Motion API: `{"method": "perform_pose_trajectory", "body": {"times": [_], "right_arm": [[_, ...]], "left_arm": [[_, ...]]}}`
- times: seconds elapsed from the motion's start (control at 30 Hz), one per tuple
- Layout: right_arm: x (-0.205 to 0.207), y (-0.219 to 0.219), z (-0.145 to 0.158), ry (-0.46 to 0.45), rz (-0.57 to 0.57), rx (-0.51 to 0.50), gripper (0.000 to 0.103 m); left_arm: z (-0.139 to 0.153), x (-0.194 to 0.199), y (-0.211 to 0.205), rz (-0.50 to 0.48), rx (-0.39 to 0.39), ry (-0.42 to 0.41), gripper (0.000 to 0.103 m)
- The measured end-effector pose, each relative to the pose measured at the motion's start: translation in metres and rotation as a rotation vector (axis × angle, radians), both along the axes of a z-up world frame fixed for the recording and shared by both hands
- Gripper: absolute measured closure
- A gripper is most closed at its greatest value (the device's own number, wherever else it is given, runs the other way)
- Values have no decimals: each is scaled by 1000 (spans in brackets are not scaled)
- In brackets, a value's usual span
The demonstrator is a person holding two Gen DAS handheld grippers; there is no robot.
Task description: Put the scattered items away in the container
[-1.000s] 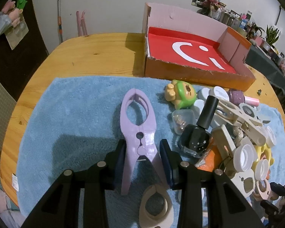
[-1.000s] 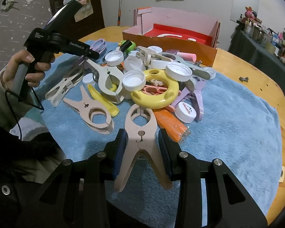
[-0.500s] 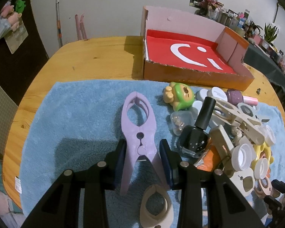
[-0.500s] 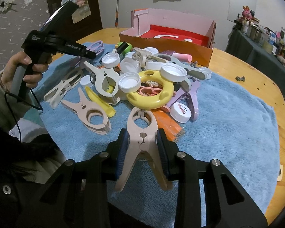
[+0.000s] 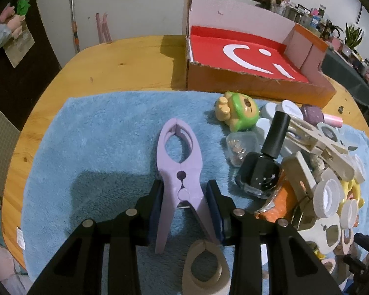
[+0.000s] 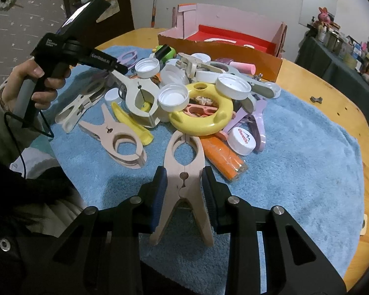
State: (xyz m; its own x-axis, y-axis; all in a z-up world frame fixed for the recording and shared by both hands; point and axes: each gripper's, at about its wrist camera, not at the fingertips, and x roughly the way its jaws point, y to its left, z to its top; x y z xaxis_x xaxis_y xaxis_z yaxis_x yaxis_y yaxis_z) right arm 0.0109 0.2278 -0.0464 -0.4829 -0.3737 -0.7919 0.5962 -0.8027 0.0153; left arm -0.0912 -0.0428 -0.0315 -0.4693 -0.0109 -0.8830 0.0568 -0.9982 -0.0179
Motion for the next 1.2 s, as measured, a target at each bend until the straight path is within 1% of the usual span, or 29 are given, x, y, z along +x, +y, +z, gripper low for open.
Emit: {"method": "perform_pose_trajectory", "body": {"times": [0.17,0.23,0.27,0.3,0.37,0.4,0.63,0.7,0.77,0.87,1.2], "right_arm": [[0,-4,-2,-1,3,29,72],[-1,-4,-4,-14,-3,37,70],[-1,-3,-4,-17,-10,42,67],[-2,-2,-5,-17,-18,47,61],[-2,0,-6,-13,-26,50,55],[-2,1,-7,-15,-29,48,55],[-4,-4,-14,-41,-11,34,56],[-4,-7,-18,-48,-2,42,67],[-2,-8,-19,-42,-5,42,67],[-4,-5,-19,-54,-13,22,68],[-2,-1,-14,-40,-25,-7,68]], "left_arm": [[-2,0,0,0,-6,-8,61],[-2,0,0,3,-11,-10,57],[-3,0,-1,4,-14,-10,56],[-3,0,-1,8,-12,-9,55],[-4,-1,-2,7,-14,-13,52],[-6,-1,-2,8,-14,-15,51],[-7,-2,0,7,-35,0,49],[-7,0,2,3,-48,9,49],[-7,2,5,-8,-52,19,56],[-7,2,9,-16,-63,23,62],[-5,4,8,-15,-46,35,63]]}}
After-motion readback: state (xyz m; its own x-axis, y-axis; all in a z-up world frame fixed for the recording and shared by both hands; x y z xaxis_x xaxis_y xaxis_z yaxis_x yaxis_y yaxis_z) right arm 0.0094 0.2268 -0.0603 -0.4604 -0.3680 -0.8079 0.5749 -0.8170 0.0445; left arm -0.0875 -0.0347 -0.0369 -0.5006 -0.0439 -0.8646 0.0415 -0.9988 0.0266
